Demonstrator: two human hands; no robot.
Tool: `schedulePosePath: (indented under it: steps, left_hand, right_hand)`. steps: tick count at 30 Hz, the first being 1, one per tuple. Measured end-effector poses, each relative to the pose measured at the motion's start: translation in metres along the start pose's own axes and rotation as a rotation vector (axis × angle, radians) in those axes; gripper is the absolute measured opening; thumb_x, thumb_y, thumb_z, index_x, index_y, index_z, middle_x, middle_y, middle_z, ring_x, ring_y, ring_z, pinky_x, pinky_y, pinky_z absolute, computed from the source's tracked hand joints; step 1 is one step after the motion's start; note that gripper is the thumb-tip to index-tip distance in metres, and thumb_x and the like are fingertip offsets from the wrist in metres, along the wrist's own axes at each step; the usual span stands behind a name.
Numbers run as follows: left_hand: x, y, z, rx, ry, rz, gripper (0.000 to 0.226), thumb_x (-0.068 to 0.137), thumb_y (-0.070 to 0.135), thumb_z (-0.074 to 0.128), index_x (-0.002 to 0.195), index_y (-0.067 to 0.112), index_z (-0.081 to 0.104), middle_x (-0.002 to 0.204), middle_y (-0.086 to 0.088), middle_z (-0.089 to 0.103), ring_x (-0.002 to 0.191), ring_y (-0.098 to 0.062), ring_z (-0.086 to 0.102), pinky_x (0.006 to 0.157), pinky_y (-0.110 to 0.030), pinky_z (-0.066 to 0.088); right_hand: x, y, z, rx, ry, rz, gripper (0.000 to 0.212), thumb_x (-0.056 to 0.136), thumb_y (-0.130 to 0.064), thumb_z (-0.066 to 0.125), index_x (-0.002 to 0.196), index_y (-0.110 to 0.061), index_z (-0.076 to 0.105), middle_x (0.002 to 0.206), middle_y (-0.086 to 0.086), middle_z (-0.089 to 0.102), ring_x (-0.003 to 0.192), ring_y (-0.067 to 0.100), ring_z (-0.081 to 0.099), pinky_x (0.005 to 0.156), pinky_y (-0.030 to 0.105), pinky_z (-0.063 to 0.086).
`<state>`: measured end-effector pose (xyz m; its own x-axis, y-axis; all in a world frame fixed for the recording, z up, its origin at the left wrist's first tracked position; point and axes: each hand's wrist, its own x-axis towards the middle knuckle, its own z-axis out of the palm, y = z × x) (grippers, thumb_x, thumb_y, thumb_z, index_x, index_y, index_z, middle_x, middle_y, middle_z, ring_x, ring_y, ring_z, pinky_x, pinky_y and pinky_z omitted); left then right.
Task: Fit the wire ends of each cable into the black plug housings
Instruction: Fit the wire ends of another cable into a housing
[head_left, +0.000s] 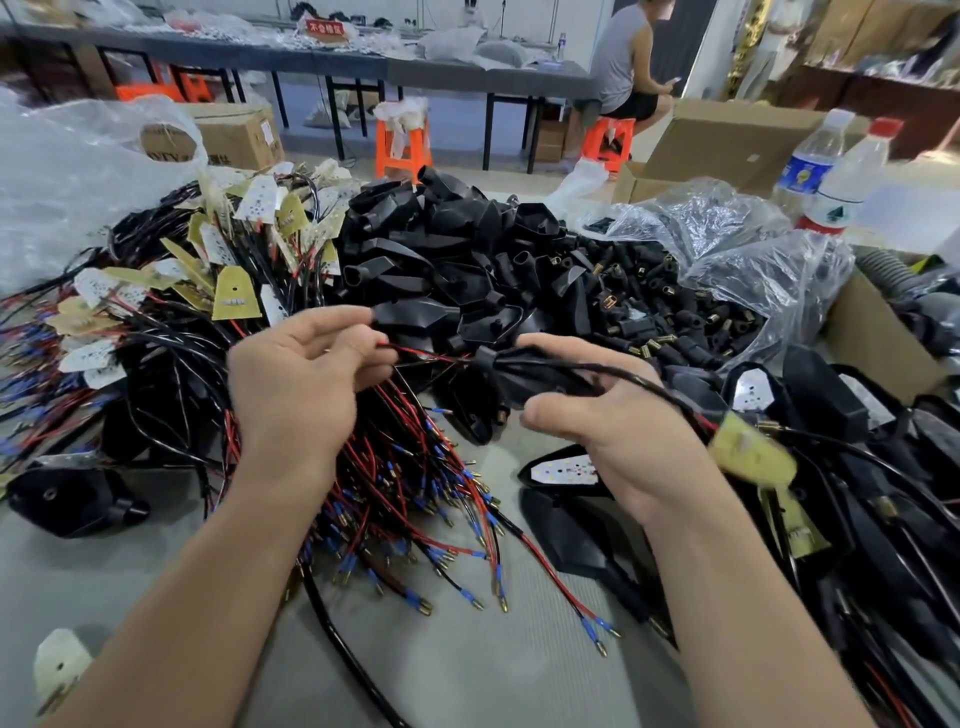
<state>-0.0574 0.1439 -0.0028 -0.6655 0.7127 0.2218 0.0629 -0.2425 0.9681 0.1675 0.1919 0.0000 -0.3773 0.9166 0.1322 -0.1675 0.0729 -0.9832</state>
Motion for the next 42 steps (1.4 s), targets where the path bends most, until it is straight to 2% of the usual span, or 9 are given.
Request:
schedulePosePath:
  steps: [7,10,14,18,22,26,29,35,42]
  left_hand:
    - [0.022,0.001,-0.022,0.045,0.276,0.085,0.021,0.095,0.006,0.07,0.093,0.027,0.075,0.077,0.005,0.078,0.07,-0.015,0.077,0.067,-0.022,0.062]
    - [0.027,0.002,-0.034,0.215,0.333,0.201,0.015,0.093,0.02,0.069,0.095,0.033,0.075,0.077,0.011,0.077,0.075,-0.009,0.077,0.076,-0.026,0.063]
    - [0.013,0.002,-0.028,0.749,0.37,0.455,0.035,0.093,0.026,0.063,0.128,0.025,0.069,0.126,0.003,0.072,0.121,-0.017,0.063,0.108,-0.029,0.042]
    - [-0.019,0.009,0.004,0.819,0.013,0.662,0.043,0.092,0.027,0.067,0.133,0.016,0.067,0.145,-0.004,0.061,0.141,-0.023,0.044,0.117,-0.044,0.033]
    - [-0.039,0.004,0.021,0.711,-0.378,0.564,0.041,0.093,0.038,0.062,0.133,0.03,0.069,0.129,0.016,0.066,0.122,0.01,0.046,0.109,-0.022,0.038]
    - [-0.039,-0.006,0.02,0.514,-0.345,0.392,0.036,0.086,0.03,0.081,0.12,0.038,0.075,0.098,0.039,0.07,0.098,0.018,0.065,0.089,-0.006,0.048]
    - [-0.035,-0.008,0.013,0.585,-0.317,0.477,0.039,0.078,0.032,0.083,0.115,0.042,0.074,0.086,0.046,0.064,0.088,0.017,0.067,0.081,-0.005,0.05]
    - [-0.029,-0.015,0.011,0.606,-0.286,0.564,0.02,0.091,0.033,0.07,0.11,0.038,0.073,0.071,0.016,0.073,0.066,-0.008,0.07,0.062,-0.028,0.052]
    - [-0.024,-0.016,0.007,0.655,-0.418,0.564,0.025,0.1,0.024,0.06,0.118,0.023,0.076,0.104,0.017,0.072,0.103,0.004,0.063,0.088,-0.001,0.045]
  right_hand:
    - [0.007,-0.009,-0.003,0.65,0.289,0.236,0.023,0.089,0.001,0.062,0.111,0.0,0.07,0.102,0.02,0.067,0.062,0.018,0.06,0.052,0.021,0.049]
    - [0.008,-0.011,-0.007,0.67,0.445,0.214,0.01,0.093,-0.004,0.062,0.1,0.002,0.065,0.101,0.023,0.064,0.058,0.018,0.057,0.048,0.022,0.045]
    - [0.005,-0.01,-0.002,0.537,0.493,0.093,0.007,0.093,0.001,0.059,0.09,-0.003,0.064,0.08,0.015,0.069,0.059,0.025,0.066,0.049,0.026,0.05]
    - [0.001,-0.008,0.007,0.247,0.328,0.04,0.025,0.093,0.005,0.052,0.095,-0.01,0.071,0.078,0.012,0.072,0.059,0.028,0.066,0.051,0.028,0.053]
    - [0.0,-0.006,0.018,0.078,0.138,0.051,0.034,0.079,0.006,0.053,0.1,-0.011,0.074,0.077,0.013,0.07,0.056,0.03,0.061,0.049,0.028,0.049]
    - [0.0,-0.004,0.022,0.051,0.19,0.079,0.028,0.089,0.011,0.053,0.099,-0.006,0.072,0.073,0.013,0.069,0.053,0.027,0.061,0.045,0.026,0.046]
    - [0.0,-0.004,0.022,0.154,0.234,0.13,0.015,0.095,0.003,0.055,0.097,-0.003,0.07,0.075,0.014,0.071,0.051,0.024,0.062,0.044,0.025,0.047]
    - [0.002,-0.002,0.014,0.248,0.196,0.133,0.011,0.098,-0.007,0.064,0.106,-0.007,0.072,0.081,0.011,0.072,0.06,0.023,0.065,0.053,0.025,0.052]
    - [-0.001,0.004,0.006,0.059,0.051,0.028,0.041,0.082,0.011,0.072,0.108,-0.02,0.077,0.082,0.003,0.069,0.069,0.012,0.061,0.065,0.025,0.054]
